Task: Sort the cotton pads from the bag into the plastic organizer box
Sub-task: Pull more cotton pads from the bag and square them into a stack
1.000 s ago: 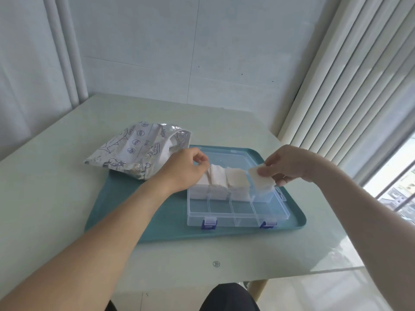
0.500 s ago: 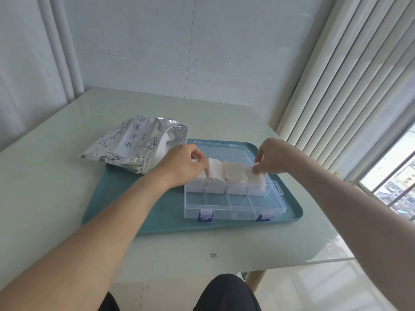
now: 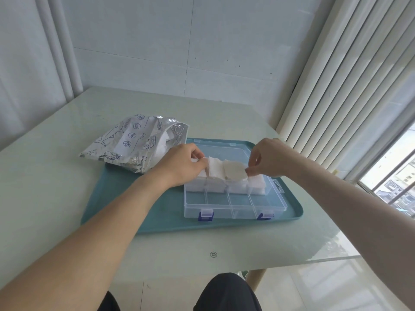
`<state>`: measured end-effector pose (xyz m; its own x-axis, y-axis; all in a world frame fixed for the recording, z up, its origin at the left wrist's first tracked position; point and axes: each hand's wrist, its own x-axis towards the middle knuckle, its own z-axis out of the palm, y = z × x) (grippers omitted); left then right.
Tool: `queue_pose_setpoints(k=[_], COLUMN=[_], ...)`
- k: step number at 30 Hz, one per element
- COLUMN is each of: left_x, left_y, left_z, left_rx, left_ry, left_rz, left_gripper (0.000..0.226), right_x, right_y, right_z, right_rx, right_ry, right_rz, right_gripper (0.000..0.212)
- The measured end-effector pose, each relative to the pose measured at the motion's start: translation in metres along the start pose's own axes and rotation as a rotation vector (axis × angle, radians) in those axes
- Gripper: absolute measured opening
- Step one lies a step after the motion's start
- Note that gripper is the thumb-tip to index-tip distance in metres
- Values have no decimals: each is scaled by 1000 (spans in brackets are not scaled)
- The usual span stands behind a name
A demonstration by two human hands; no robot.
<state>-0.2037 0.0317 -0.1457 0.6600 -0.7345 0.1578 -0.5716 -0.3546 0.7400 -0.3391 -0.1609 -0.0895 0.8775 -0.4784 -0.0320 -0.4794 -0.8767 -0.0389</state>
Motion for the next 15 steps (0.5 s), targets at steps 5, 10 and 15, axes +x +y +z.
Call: queue_pose_setpoints(k=[5, 10, 15], left_x=[1, 0, -3], left_y=[-2, 0, 7], left_z=[0, 0, -5], left_rx=[19, 11, -79], left_ry=[-6, -12, 263], left_rz=[2, 6, 150], left_gripper=[25, 23, 14], right_x=[-5, -7, -1], right_y=[-5, -4, 7], right_z=[4, -1, -17], right_rx=[-98, -88, 51], right_ry=[-85, -135, -38], right_rz=[-160, -201, -112], right_gripper=[11, 9, 9])
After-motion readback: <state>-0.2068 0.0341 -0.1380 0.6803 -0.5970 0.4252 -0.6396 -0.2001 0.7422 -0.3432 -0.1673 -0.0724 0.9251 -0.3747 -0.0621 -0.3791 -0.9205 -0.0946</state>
